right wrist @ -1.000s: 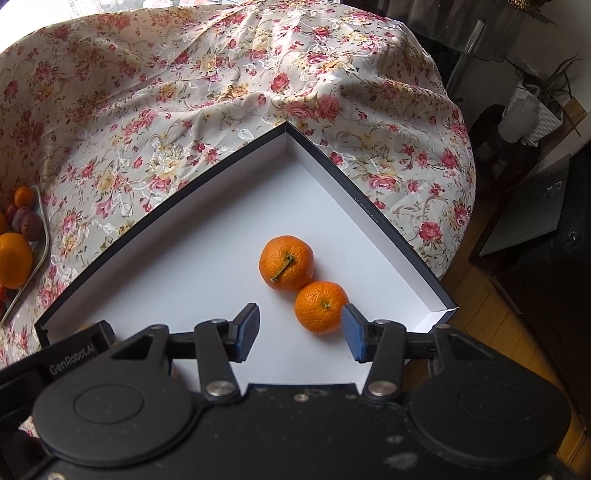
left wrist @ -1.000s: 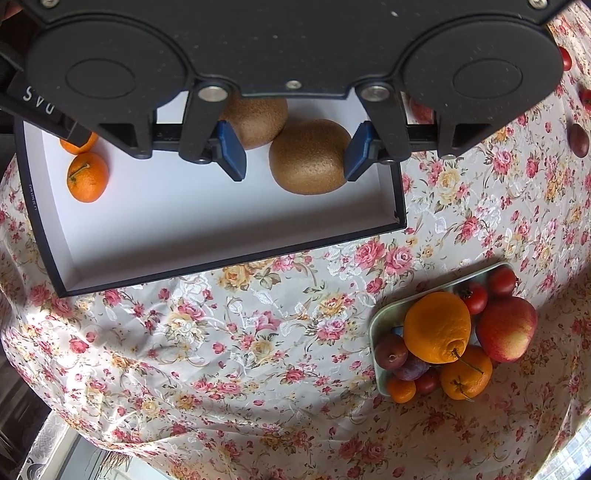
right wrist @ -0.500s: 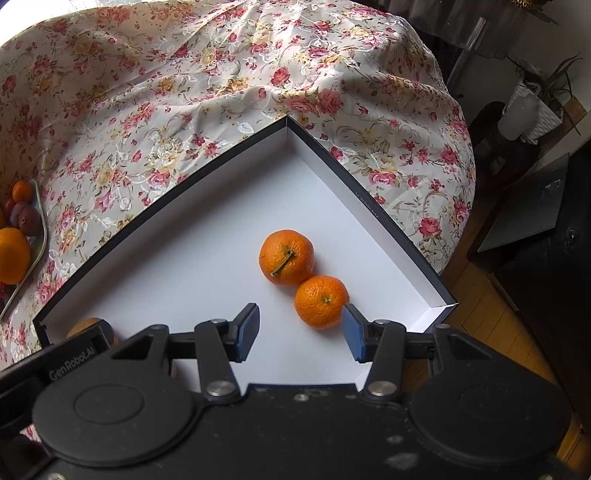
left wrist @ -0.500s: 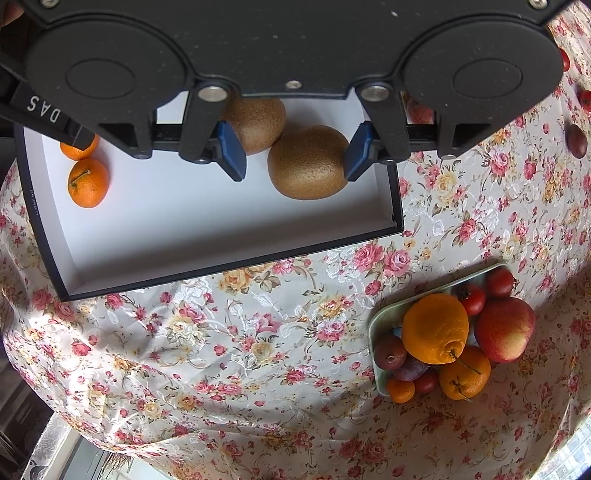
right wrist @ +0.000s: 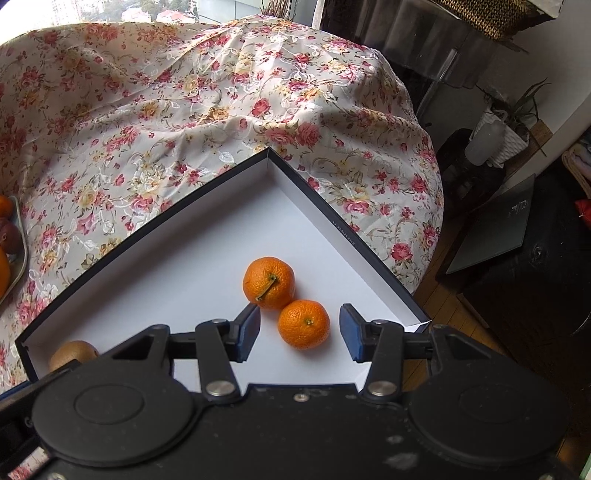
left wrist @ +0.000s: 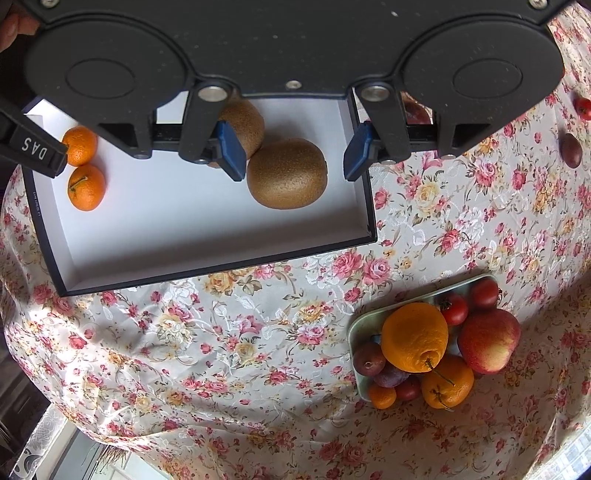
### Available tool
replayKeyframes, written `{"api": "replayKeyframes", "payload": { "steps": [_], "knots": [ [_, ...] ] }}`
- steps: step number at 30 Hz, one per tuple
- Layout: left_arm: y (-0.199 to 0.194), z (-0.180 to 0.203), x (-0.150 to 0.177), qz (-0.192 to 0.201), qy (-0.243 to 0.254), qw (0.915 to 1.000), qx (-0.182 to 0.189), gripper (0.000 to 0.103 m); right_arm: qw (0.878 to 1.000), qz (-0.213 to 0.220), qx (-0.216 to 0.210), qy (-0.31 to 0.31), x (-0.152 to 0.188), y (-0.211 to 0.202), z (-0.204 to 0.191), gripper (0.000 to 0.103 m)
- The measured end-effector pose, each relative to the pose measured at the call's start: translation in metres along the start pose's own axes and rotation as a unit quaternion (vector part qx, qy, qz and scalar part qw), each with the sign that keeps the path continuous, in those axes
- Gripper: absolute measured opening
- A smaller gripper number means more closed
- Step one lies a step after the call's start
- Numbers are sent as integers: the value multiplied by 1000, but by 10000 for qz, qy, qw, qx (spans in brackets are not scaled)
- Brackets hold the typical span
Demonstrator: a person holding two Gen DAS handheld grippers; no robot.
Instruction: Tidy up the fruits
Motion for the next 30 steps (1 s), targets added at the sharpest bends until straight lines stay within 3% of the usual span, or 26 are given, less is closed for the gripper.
{"api": "replayKeyframes", "payload": {
  "steps": [4,11,23,30],
  "knots": [
    [-2,-10,1,14,-40,10000,-15,62,9998,14,87,151,0,-6,-5,46],
    [-7,-39,4,50,-131,9998,-142,62,9985,-374,-322,248,3,-7,-26,28],
    [-13,-122,9,134,-716,9966,-386,62,9897,-724,-1229,-132,17,-19,-94,24],
    [-10,-179,13,119,-1133,9919,-567,62,9870,-535,-1488,-303,25,-33,-138,26]
  ]
}}
Point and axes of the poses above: each gripper's, at about its wrist camera, not at the fingertips, and y roughly the way its jaws point, z to its right, x to its underside, the point moved 2 cm from there along y, roughly the way its jaws point, and after that the axes turned 10 degrees about -x, right-handed, at the moved point
